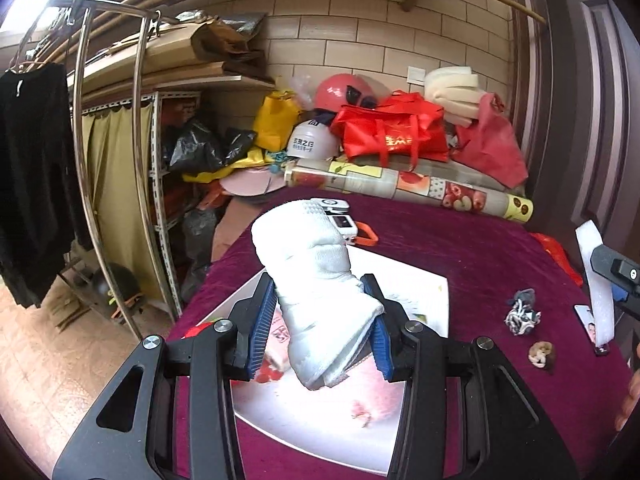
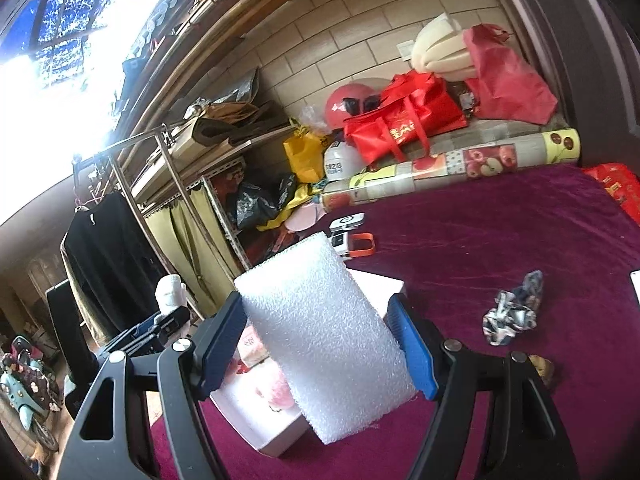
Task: Organize soft objects
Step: 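Carry the towel and foam sheet with both tools over the white tray, then open both tools to drop the towel and foam sheet into the tray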
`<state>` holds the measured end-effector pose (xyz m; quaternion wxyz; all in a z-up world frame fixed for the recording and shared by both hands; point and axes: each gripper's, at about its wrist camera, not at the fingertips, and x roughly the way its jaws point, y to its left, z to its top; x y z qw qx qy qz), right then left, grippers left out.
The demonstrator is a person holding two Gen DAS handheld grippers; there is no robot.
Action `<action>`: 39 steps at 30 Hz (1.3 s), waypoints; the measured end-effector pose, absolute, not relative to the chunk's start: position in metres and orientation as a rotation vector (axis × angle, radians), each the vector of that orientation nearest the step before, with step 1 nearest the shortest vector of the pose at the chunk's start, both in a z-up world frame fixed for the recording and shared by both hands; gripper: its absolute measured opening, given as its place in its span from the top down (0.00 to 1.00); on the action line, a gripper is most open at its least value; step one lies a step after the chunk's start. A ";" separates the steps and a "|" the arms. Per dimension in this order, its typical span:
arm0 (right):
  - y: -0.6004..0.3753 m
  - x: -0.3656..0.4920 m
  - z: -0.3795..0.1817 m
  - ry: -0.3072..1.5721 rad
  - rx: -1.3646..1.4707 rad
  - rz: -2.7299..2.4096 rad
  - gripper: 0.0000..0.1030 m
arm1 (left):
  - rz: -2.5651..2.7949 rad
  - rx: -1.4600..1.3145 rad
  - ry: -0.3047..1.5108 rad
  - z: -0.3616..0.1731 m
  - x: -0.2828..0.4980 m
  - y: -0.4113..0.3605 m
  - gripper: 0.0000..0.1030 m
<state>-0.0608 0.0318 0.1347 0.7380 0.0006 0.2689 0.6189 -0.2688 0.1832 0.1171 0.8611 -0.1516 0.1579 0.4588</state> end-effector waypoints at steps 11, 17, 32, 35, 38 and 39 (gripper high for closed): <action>0.056 -0.068 0.123 0.662 -0.030 1.384 0.29 | 0.969 -0.341 0.350 0.106 -0.270 0.195 0.59; 0.075 -0.065 0.117 0.713 -0.029 1.394 0.29 | 0.981 -0.353 0.362 0.100 -0.274 0.204 0.59; 0.134 -0.056 0.103 0.819 0.005 1.421 0.30 | 1.012 -0.285 0.467 0.089 -0.232 0.249 0.59; 0.151 -0.051 0.098 0.851 0.014 1.417 0.30 | 1.007 -0.271 0.498 0.085 -0.216 0.258 0.59; 0.165 -0.050 0.087 0.874 -0.007 1.403 0.30 | 0.999 -0.266 0.533 0.078 -0.202 0.266 0.58; 0.170 -0.049 0.082 0.881 -0.013 1.396 0.30 | 0.998 -0.268 0.541 0.076 -0.200 0.269 0.58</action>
